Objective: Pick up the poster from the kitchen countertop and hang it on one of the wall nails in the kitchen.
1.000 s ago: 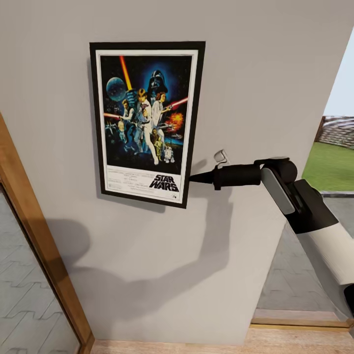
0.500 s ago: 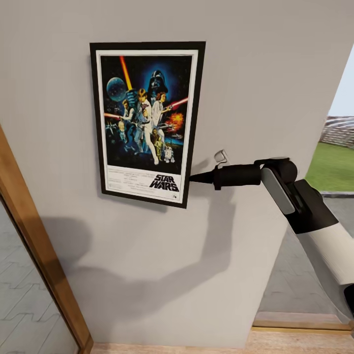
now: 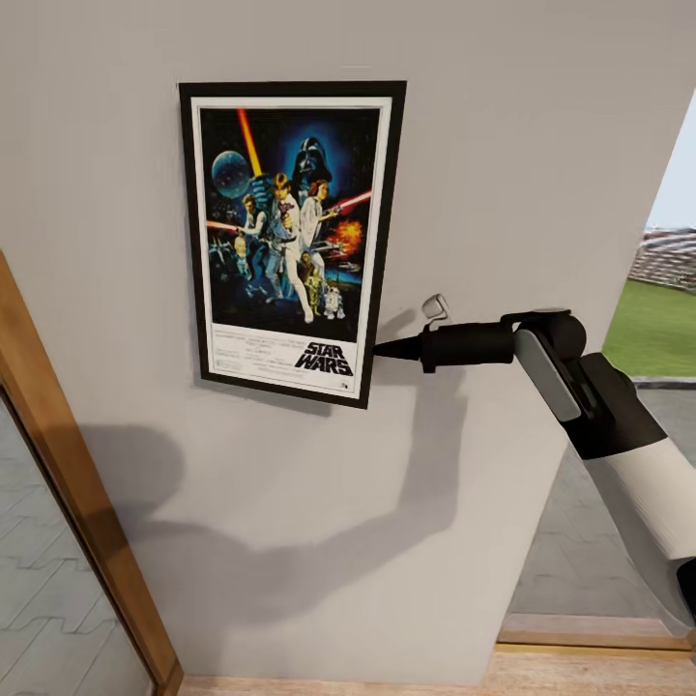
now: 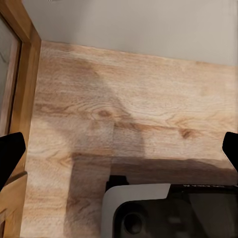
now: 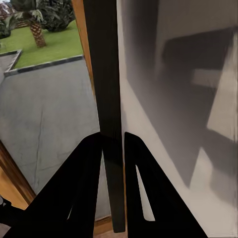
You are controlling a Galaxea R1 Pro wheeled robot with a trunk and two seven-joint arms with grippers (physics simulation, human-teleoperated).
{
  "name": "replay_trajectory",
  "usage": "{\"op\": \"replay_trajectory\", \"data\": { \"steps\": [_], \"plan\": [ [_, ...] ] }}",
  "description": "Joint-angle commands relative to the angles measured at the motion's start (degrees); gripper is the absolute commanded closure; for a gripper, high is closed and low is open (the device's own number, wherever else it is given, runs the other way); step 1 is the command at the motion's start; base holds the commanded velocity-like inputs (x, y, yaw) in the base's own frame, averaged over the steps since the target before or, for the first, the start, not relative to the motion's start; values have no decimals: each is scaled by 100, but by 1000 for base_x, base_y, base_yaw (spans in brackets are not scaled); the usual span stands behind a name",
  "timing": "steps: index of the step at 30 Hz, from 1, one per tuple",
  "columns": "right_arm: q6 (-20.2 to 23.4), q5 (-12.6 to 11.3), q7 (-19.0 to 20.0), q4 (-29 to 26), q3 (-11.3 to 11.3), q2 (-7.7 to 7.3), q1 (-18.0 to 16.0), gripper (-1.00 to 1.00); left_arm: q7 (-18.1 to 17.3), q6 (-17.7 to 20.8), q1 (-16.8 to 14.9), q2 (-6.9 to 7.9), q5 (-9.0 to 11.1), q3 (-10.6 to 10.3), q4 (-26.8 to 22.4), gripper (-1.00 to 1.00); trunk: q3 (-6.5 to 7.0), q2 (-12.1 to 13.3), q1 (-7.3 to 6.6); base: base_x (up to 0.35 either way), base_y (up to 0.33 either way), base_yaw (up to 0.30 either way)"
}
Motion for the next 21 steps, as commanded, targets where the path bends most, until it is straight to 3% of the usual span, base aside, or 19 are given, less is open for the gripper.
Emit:
{"op": "replay_trajectory", "data": {
  "steps": [1, 21],
  "plan": [
    [28, -29, -1, 0, 6, -4, -3, 100, -34, 51, 3, -32, 6, 20, -14, -100, -1, -4, 2, 0, 0, 0],
    [28, -29, -1, 0, 6, -4, -3, 100, -34, 51, 3, -32, 6, 20, -13, -100, -1, -4, 2, 0, 0, 0]
  ]
}}
